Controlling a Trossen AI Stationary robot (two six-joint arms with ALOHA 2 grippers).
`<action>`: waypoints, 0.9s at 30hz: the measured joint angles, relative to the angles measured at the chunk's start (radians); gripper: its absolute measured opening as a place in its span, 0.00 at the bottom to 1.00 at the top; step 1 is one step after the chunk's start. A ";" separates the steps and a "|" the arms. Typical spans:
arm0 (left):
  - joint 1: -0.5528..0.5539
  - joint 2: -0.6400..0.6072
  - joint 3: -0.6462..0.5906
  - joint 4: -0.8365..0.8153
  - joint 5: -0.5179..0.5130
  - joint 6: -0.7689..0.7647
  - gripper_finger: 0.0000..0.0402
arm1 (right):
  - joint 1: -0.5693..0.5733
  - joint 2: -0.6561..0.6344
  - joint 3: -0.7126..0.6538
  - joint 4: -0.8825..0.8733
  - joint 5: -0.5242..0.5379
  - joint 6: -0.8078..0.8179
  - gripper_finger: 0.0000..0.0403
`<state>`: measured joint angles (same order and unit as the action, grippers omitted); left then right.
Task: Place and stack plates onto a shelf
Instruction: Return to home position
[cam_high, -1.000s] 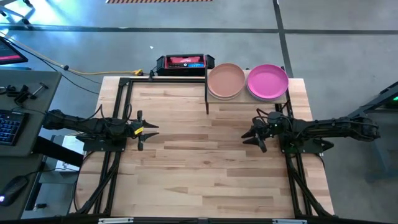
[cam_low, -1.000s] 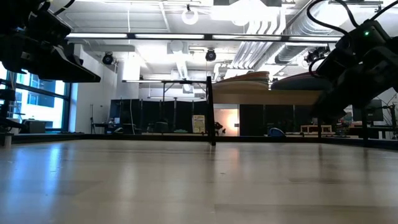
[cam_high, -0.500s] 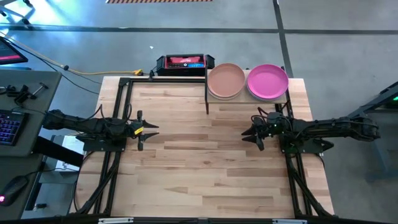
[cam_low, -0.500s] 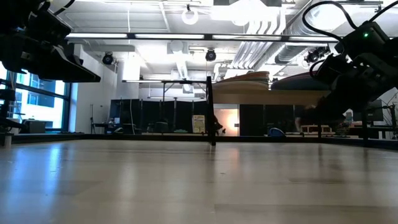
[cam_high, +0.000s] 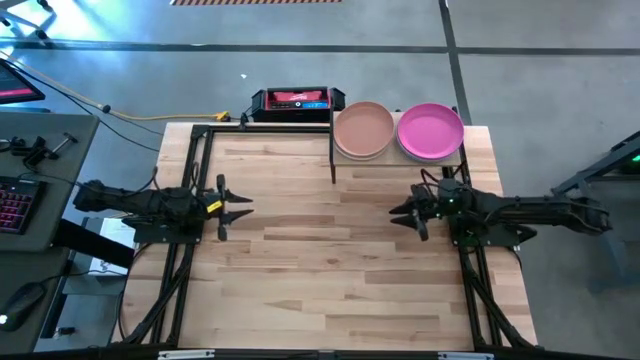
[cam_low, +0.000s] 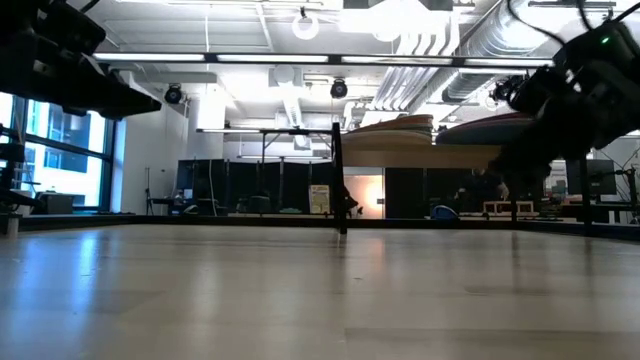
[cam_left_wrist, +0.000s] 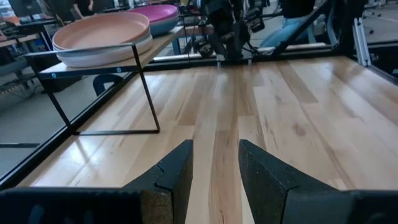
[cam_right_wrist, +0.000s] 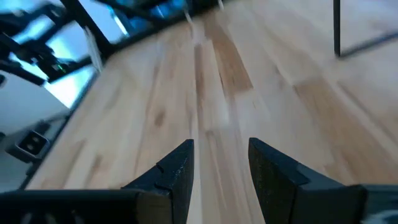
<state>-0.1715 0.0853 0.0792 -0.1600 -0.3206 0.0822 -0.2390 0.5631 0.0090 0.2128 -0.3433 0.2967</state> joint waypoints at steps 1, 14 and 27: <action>0.000 -0.005 0.000 0.001 0.000 0.000 0.29 | 0.000 -0.038 0.000 -0.007 0.000 -0.001 0.33; 0.000 -0.029 0.000 0.002 0.000 0.000 0.29 | 0.062 -0.421 0.000 -0.014 0.000 0.000 0.33; 0.002 -0.029 0.000 0.002 0.000 0.000 0.29 | 0.137 -0.558 0.000 -0.015 0.000 0.001 0.33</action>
<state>-0.1699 0.0559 0.0787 -0.1581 -0.3206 0.0820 -0.1017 0.0046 0.0086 0.1982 -0.3435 0.2981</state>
